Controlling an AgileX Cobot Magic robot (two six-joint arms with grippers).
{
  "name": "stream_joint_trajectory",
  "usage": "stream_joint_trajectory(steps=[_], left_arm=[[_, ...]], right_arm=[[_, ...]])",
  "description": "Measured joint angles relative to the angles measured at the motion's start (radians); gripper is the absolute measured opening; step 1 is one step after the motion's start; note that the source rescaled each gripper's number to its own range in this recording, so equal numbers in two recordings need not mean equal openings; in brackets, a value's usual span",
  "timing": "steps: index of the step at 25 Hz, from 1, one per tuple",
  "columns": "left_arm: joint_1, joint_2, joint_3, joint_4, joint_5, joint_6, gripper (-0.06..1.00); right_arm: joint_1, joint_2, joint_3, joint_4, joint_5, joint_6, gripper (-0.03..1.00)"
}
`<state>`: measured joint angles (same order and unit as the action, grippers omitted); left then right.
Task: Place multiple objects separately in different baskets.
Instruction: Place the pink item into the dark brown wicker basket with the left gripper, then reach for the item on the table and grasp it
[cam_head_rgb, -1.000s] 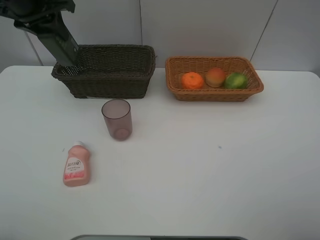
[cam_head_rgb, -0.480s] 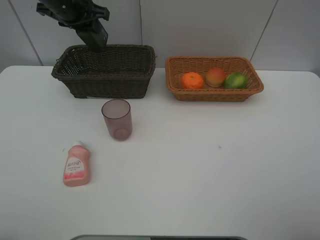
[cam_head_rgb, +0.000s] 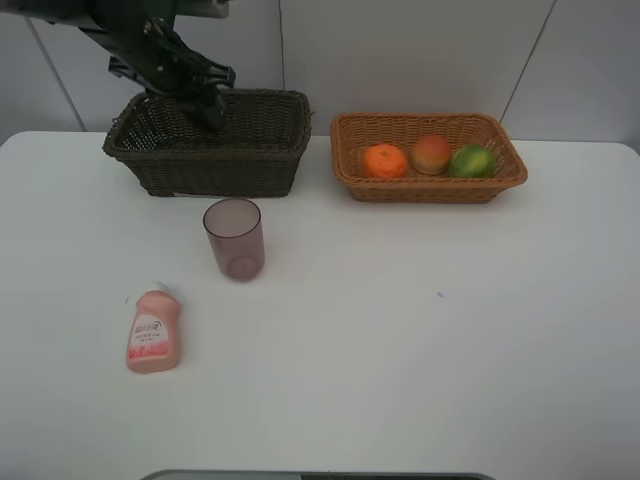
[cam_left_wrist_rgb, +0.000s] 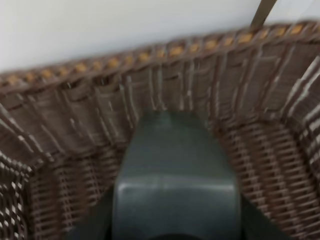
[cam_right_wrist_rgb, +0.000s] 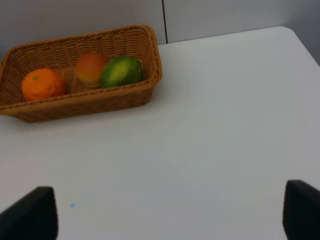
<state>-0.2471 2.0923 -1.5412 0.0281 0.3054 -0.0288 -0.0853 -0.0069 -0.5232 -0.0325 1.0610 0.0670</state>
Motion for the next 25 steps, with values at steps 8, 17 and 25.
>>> stream_joint_trajectory(steps=[8,17,25], left_arm=[[0.000,0.050,0.000,-0.012,-0.001,0.000,0.44],[0.000,0.051,0.000,-0.033,0.018,0.000,0.55],[-0.007,0.019,-0.004,-0.035,0.056,0.000,0.90]], right_arm=[[0.000,0.000,0.000,0.000,0.000,0.000,1.00],[0.000,0.000,0.000,0.000,0.000,0.000,1.00],[0.000,0.000,0.000,0.000,0.000,0.000,1.00]])
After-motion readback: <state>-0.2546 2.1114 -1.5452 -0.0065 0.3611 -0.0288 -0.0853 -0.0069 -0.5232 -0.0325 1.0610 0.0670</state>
